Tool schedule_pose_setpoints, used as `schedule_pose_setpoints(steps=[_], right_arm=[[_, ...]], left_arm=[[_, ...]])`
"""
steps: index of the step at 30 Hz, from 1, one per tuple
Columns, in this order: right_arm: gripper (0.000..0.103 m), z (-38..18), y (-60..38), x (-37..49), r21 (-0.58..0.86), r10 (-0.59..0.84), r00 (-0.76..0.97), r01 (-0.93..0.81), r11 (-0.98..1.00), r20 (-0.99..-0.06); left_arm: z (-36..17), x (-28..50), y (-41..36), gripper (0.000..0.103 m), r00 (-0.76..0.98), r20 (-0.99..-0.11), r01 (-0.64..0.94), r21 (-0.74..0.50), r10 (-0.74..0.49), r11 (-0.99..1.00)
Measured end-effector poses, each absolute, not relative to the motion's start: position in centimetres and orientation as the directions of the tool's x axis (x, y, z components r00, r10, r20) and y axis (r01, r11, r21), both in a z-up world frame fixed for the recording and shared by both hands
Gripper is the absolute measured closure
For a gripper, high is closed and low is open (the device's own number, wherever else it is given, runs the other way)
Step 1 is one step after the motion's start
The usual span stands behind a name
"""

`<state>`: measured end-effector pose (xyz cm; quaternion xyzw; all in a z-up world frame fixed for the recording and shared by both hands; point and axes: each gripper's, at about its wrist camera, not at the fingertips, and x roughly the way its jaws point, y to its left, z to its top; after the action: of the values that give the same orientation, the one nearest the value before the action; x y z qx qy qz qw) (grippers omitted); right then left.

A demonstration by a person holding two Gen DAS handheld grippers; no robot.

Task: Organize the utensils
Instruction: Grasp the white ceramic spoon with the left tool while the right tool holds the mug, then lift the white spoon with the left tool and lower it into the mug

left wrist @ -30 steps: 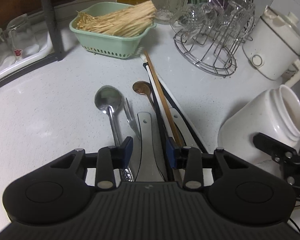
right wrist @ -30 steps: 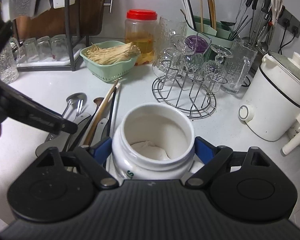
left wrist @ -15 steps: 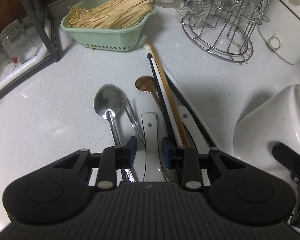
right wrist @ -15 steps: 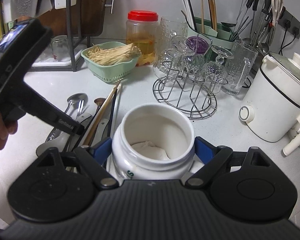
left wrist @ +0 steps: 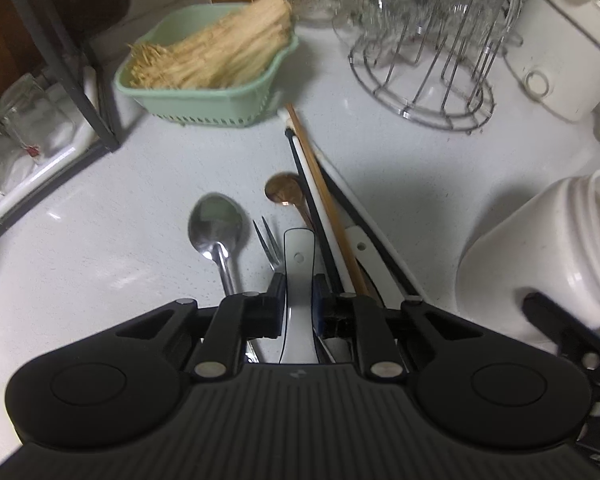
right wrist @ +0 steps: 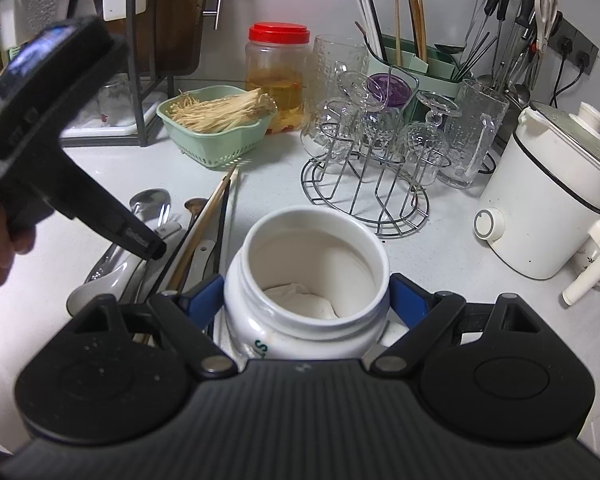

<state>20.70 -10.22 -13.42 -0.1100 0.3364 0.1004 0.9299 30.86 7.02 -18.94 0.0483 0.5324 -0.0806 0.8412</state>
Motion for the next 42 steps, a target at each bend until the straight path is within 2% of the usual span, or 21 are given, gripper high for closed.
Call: schedule_pose_setpoints(steps=[17,30,42], right_arm=[[0.012,-13.8,-10.0,20.4,-0.162,0.107,0.768,-0.266,0.95,-0.631],[0.011,-14.1,-9.5,20.3,-0.192,0.082,0.781,-0.251,0.949,-0.619],[0.011,-14.0,-9.5,20.5,-0.184,0.079,0.772,-0.248,0.951,-0.631]], left_arm=[[-13.8,27.0,7.4,0.087,0.574,-0.797,0.175,-0.104,-0.187,0.979],[-11.6,25.7,6.6,0.087,0.596,-0.754,0.244,-0.157,-0.275,0.957],[-8.5,25.3,6.0,0.087,0.622,-0.719,0.262,-0.18,-0.309,0.948]])
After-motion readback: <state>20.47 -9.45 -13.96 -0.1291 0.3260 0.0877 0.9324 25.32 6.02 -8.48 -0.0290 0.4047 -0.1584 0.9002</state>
